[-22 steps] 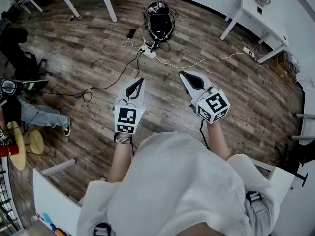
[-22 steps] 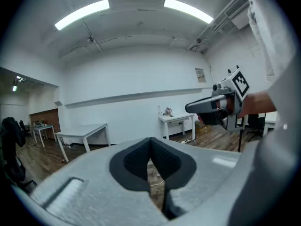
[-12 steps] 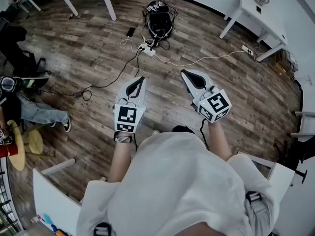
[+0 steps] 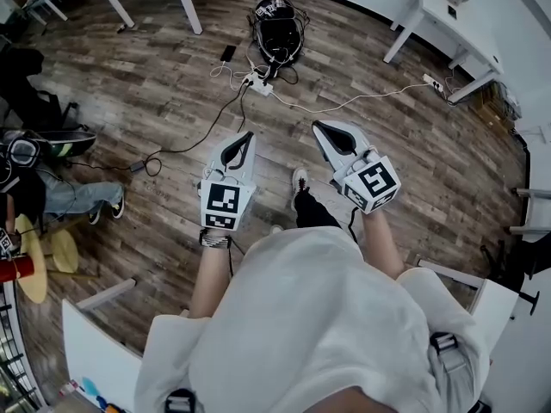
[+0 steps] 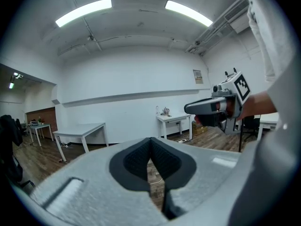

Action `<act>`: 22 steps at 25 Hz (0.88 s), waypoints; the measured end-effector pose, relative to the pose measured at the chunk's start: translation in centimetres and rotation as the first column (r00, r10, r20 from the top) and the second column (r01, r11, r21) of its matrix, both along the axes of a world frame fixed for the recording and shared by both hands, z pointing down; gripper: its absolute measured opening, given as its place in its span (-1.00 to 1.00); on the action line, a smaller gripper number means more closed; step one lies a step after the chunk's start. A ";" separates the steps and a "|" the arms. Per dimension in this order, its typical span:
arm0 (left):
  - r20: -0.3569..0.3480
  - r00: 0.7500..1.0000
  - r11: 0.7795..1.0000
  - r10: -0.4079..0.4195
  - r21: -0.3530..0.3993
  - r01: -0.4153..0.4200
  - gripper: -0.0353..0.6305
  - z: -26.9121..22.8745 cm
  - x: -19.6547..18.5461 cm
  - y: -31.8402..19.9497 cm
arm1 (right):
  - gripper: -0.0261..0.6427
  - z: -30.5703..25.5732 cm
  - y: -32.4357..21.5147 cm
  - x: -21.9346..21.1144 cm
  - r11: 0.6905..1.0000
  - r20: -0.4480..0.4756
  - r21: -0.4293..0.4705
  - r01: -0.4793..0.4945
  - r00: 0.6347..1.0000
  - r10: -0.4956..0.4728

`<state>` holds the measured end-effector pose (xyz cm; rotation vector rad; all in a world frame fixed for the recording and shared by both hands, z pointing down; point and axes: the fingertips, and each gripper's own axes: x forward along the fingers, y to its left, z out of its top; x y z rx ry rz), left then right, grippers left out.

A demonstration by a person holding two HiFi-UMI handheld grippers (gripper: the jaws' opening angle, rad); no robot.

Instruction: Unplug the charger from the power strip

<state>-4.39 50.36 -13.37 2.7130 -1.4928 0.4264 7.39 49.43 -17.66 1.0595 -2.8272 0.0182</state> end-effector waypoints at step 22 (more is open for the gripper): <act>-0.011 0.994 0.993 -0.106 -0.046 0.105 -0.88 1.0 0.4 -17.4 | -0.92 1.4 -19.6 2.7 0.997 0.098 -0.033 -0.067 0.993 0.070</act>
